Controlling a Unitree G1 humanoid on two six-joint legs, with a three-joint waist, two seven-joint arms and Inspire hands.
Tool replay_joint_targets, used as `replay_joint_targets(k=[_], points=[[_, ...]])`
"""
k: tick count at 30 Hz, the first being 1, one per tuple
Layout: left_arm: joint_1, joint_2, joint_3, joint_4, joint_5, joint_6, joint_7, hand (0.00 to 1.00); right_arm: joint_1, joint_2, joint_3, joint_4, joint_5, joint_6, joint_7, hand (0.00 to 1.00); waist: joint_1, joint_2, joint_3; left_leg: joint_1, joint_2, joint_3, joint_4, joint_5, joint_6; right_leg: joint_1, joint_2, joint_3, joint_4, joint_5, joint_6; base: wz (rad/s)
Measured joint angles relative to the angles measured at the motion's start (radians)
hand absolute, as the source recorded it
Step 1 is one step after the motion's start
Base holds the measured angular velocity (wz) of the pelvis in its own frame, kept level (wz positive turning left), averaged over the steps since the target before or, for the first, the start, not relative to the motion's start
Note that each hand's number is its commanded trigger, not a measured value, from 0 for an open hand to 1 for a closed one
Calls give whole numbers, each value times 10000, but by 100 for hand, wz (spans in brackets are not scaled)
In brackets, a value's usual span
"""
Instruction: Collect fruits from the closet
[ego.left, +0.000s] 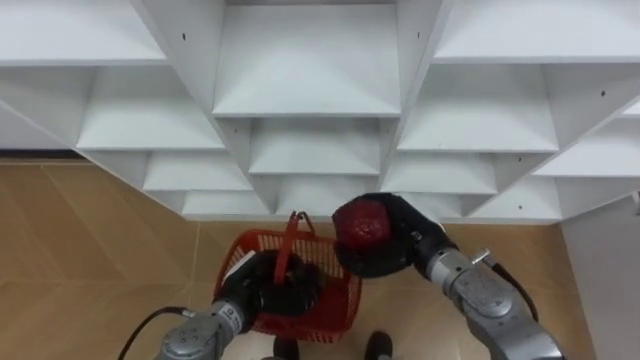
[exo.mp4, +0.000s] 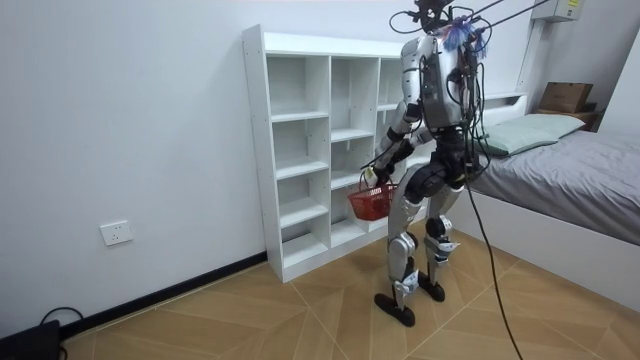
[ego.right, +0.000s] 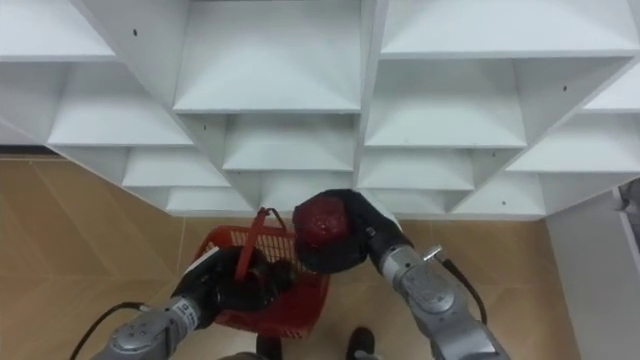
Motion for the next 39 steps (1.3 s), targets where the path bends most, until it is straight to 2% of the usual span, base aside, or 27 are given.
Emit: replay_joint_targets(k=[2,12,15,21,25,29,39], points=[[9,-12,-151,-152,0,-58,-9,100,-1,-32,240,5,-5,0,14,100,-14,83,-1,-36,6,1,16,1,-1,-33,-13,1,22,-13,-13,0],[18,-20,-318,-236,-19,-154,-299,100,-81,13,315,423,-180,-5,-39,100,-115,67,9,-9,18,19,61,1,-1,-14,-111,-109,6,-23,-24,0],[17,-27,-316,-237,-18,-159,-413,100,-114,89,299,649,-478,-6,-47,100,-208,28,34,-6,18,18,68,1,-1,-17,-112,-107,15,-25,-25,0],[4,-57,-308,-243,-21,-176,-426,100,-171,283,57,1196,-881,-10,-99,100,-329,-7,58,-38,30,17,66,-5,1,-42,-88,-104,2,-24,-27,0],[2,-56,-307,-243,-24,-359,-426,100,-212,379,-168,1368,-1015,-25,-218,100,-385,-6,61,-110,69,17,69,-8,-4,-65,-59,-123,-24,-19,-36,1],[-23,-72,-306,-243,-25,-395,-425,100,-386,447,-189,1583,-1177,-145,-419,100,-533,-6,61,-196,83,22,66,-7,-6,-151,-40,-116,-20,-16,-41,0],[-42,-58,-302,-251,-18,-544,-659,100,-534,469,-590,2068,-1595,-197,-936,100,-511,-40,84,-231,88,28,81,-5,-8,-188,-43,-107,-48,-17,-50,0]])
